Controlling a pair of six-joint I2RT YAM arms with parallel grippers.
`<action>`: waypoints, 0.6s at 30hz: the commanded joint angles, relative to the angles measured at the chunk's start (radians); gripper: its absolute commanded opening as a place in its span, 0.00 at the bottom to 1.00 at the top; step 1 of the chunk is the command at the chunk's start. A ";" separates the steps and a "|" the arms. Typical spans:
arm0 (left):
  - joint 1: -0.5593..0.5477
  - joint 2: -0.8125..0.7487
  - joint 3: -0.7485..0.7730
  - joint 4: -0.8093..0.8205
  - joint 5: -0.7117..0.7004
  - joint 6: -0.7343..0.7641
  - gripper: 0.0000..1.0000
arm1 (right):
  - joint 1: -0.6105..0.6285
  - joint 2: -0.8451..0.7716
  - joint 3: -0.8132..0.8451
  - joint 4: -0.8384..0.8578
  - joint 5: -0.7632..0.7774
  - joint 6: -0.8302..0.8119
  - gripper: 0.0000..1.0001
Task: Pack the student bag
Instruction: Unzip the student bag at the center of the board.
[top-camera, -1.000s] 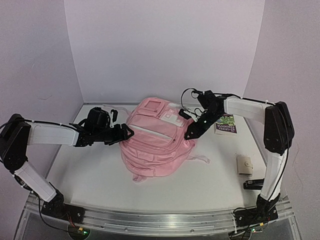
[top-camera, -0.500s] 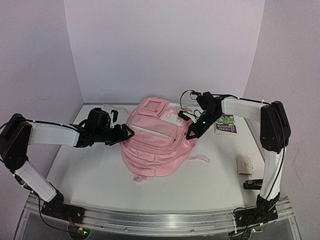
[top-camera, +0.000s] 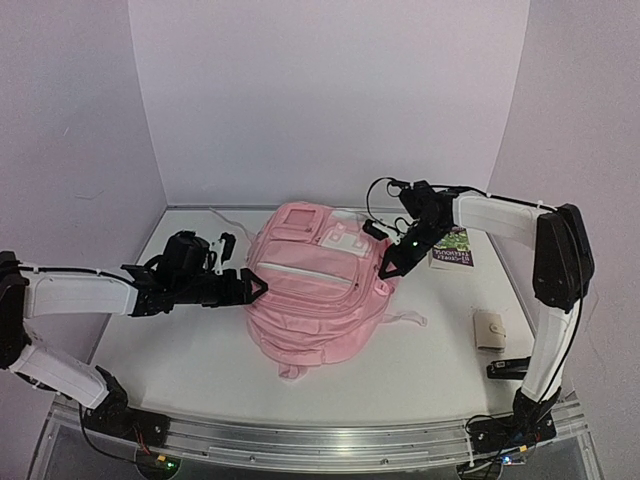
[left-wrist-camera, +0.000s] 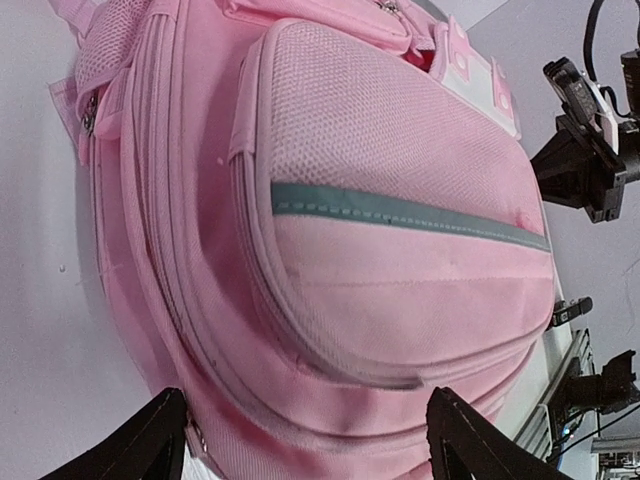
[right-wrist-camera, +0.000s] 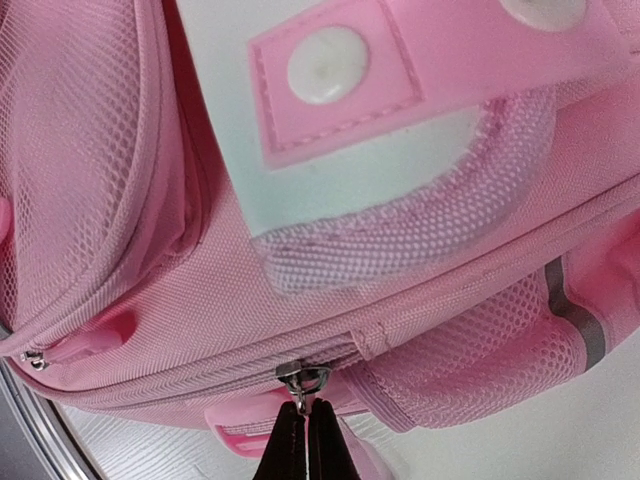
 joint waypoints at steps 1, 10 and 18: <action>-0.007 -0.098 -0.065 -0.033 -0.043 -0.030 0.83 | 0.005 -0.031 0.035 -0.020 0.002 0.018 0.00; -0.008 -0.098 -0.086 -0.010 -0.053 -0.061 0.84 | 0.005 0.038 0.038 0.020 -0.048 -0.045 0.21; -0.009 -0.098 -0.109 0.056 -0.009 -0.076 0.84 | 0.005 0.006 -0.082 0.189 -0.013 -0.066 0.32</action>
